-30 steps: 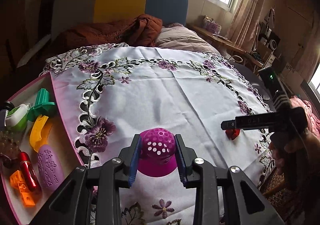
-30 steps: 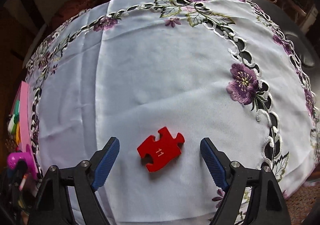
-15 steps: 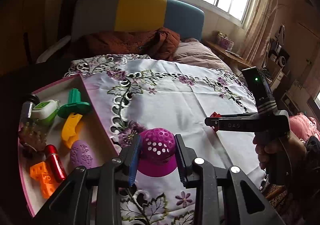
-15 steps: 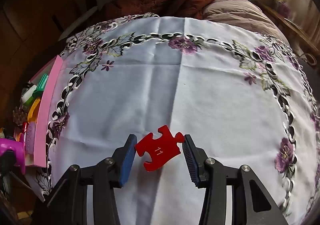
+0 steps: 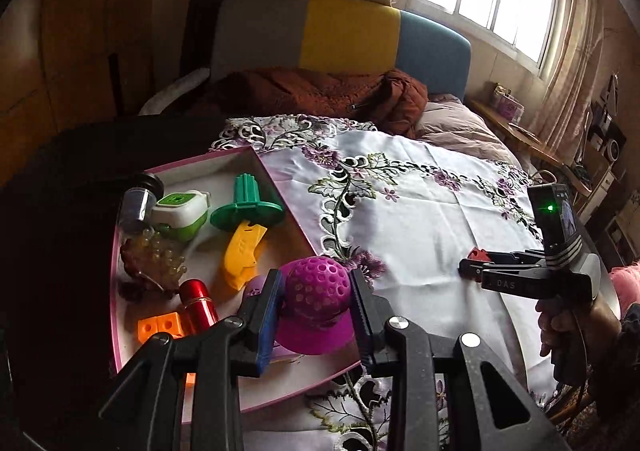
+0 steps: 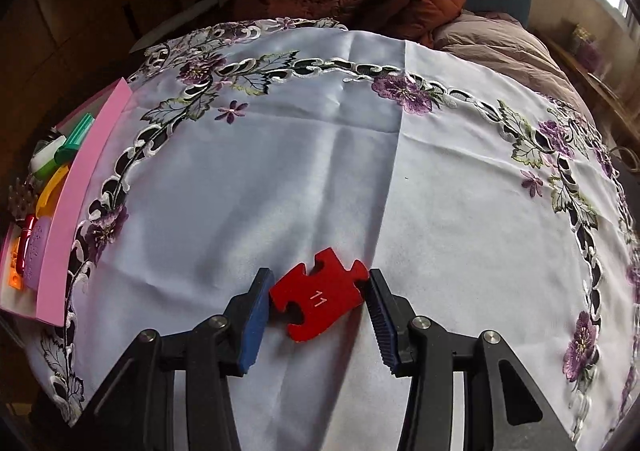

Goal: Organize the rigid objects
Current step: 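Lower the magenta toy into the pink tray and open the left tool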

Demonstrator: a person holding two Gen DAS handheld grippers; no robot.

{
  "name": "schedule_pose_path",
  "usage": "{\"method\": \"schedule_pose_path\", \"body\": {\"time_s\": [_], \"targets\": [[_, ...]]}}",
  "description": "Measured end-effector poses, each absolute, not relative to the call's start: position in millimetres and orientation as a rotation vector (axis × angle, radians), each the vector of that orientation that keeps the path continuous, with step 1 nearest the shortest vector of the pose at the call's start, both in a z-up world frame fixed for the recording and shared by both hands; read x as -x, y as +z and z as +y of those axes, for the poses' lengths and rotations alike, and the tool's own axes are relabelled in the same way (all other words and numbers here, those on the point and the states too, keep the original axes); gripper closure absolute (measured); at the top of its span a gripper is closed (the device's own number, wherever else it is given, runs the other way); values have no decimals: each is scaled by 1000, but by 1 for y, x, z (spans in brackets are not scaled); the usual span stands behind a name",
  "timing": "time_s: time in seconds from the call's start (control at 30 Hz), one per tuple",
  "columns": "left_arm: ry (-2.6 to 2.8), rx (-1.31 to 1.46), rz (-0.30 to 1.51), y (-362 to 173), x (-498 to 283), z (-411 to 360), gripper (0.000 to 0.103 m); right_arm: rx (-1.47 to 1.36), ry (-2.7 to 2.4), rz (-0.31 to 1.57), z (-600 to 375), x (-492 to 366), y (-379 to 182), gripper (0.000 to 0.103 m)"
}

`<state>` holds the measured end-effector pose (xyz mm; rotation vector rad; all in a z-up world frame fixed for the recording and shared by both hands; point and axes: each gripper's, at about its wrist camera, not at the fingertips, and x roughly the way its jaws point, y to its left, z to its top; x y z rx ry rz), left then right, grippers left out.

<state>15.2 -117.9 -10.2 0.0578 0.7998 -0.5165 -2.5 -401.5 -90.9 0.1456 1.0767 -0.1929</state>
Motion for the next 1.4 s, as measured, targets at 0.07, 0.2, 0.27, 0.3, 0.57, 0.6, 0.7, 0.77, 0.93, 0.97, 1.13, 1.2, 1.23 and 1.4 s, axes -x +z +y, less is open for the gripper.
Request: {"method": "schedule_pose_path", "body": {"time_s": [0.07,0.2,0.27,0.3,0.57,0.6,0.7,0.77,0.93,0.97,1.13,1.2,1.23,1.4], "targets": [[-508,-52,806,-11,-15,-114,71,-149,-193,1076,-402,4,-91,55],[-495,-44,816,-14,-16,-108,71,-163,-191,1076,-404,4,-92,55],[-491,-40,822,-15,-17,-105,71,-170,-187,1076,-405,4,-92,55],[-490,-37,824,-16,-17,-104,71,-174,-187,1076,-405,4,-93,55],[-483,-9,839,-18,-19,-92,71,-153,-193,1069,-403,4,-93,55],[-479,0,838,-18,-20,-89,71,-147,-195,1069,-402,4,-93,55],[-457,39,840,-15,-23,-71,71,-134,-198,1071,-400,4,-93,55],[-421,64,835,-13,-26,-54,71,-128,-199,1072,-400,4,-92,55],[-337,125,839,-14,-30,-11,71,-111,-200,1073,-399,3,-92,55],[-323,135,843,-16,-30,-4,71,-108,-201,1073,-399,3,-92,55],[-319,161,886,-29,-27,7,71,-100,-202,1073,-398,3,-92,55],[-342,161,901,-33,-25,3,71,-100,-202,1074,-398,3,-91,55],[-355,161,906,-33,-27,-1,71,-100,-202,1073,-398,3,-91,55],[-428,163,935,-37,-31,-24,71,-99,-203,1074,-398,3,-91,55]]}}
